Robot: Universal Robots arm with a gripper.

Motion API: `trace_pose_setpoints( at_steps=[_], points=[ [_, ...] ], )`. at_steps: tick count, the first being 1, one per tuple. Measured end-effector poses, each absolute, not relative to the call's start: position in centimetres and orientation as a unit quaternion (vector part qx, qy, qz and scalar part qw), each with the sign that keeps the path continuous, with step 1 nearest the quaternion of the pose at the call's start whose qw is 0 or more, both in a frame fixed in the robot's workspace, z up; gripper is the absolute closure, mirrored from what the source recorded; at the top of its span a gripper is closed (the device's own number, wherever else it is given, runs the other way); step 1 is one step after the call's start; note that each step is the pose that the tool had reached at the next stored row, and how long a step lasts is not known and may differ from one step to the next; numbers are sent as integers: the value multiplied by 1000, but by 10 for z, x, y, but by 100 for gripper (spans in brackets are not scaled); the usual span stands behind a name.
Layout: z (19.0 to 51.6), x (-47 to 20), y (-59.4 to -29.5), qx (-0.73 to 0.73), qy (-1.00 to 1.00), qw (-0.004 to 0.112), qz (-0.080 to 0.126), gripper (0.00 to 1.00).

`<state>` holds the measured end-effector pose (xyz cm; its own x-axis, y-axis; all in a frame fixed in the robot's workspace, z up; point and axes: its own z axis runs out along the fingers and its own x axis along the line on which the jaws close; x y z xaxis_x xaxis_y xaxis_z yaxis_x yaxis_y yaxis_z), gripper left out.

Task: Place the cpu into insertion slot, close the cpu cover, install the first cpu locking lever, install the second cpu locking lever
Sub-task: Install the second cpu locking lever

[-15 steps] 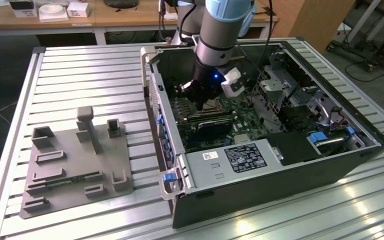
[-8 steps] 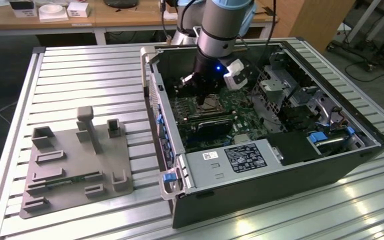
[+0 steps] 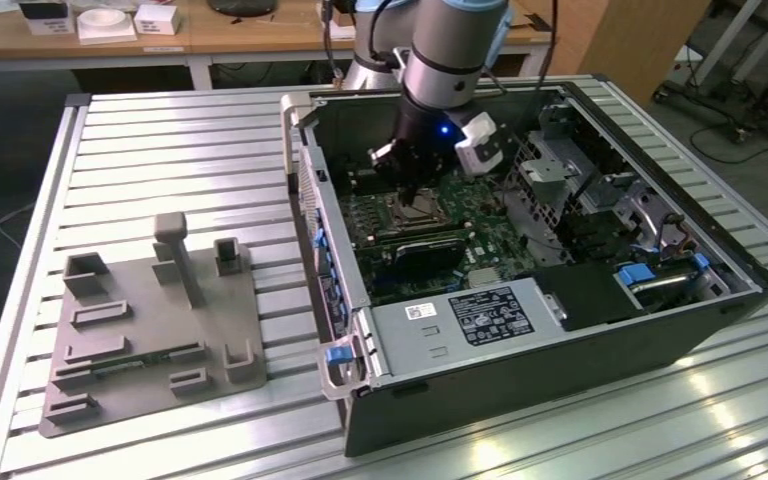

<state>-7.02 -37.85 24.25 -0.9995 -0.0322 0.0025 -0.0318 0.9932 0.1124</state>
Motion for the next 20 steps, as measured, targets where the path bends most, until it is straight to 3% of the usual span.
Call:
trace_pose_setpoints(
  at_steps=[10,16,20],
  points=[
    [242,-57,-377,16,-998,4,-55,90],
    [243,-56,-379,16,-999,7,-37,90],
    [243,-56,-384,16,-999,7,-36,90]
  ],
)
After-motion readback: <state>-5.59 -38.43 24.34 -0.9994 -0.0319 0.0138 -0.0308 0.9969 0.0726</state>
